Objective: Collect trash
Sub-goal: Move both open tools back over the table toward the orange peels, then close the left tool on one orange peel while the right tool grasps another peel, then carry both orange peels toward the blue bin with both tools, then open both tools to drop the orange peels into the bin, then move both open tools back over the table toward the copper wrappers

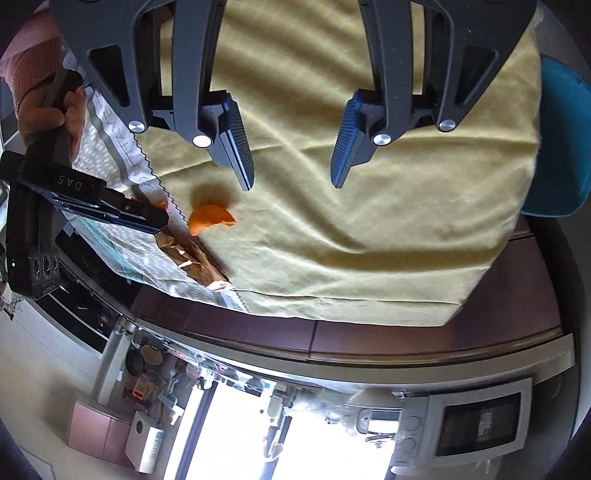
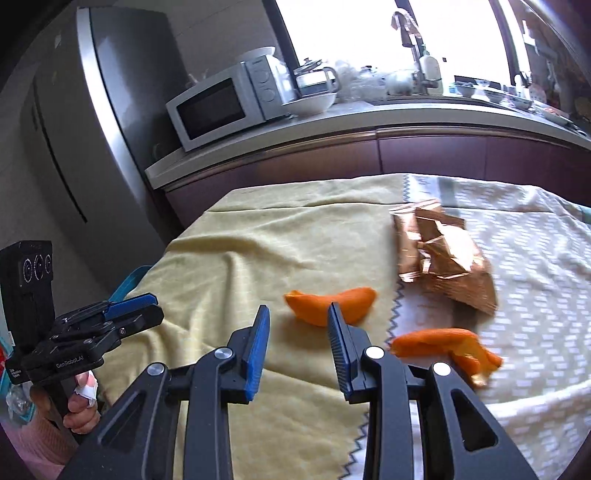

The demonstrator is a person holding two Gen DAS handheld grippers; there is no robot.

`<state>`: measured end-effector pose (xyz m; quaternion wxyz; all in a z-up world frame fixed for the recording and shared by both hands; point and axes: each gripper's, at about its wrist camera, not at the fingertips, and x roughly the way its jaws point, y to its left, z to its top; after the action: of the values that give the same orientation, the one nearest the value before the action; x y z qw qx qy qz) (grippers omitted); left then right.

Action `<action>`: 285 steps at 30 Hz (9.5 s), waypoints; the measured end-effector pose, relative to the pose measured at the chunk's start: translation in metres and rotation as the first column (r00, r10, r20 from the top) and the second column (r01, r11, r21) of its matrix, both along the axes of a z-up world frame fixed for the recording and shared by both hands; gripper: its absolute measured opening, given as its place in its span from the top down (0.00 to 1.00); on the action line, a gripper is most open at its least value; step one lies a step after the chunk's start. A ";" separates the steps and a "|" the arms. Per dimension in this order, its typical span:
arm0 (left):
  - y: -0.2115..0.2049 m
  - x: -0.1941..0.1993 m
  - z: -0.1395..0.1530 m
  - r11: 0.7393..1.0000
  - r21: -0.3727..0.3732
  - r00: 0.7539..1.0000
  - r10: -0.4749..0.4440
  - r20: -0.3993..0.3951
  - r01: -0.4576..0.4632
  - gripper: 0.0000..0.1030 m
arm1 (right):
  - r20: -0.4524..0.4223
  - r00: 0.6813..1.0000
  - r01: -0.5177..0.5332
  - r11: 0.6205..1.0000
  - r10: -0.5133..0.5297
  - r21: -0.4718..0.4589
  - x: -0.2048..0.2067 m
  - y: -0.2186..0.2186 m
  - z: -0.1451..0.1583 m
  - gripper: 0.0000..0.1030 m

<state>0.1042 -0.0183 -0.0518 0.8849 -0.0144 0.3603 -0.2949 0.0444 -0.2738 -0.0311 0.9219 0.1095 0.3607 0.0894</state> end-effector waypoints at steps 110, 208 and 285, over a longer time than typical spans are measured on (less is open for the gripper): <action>0.059 -0.016 0.022 0.986 -0.034 0.987 0.161 -0.024 -0.162 0.79 | -0.058 0.979 -0.182 0.963 0.197 0.197 0.015 0.026 -0.015 0.94; 0.273 0.002 -0.012 0.768 0.058 0.767 0.640 -0.040 -0.637 0.79 | -0.143 0.778 -0.607 0.791 0.611 0.079 0.126 0.315 -0.012 0.94; -0.086 0.046 0.011 0.993 0.108 0.999 -0.047 0.010 0.045 0.44 | -0.085 0.989 0.084 0.938 -0.120 -0.337 0.056 -0.058 -0.031 0.57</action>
<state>0.1502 -0.1041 -0.0407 0.8796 0.0433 0.3703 -0.2955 0.0999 -0.3321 -0.0619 0.9104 -0.0246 0.4122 -0.0265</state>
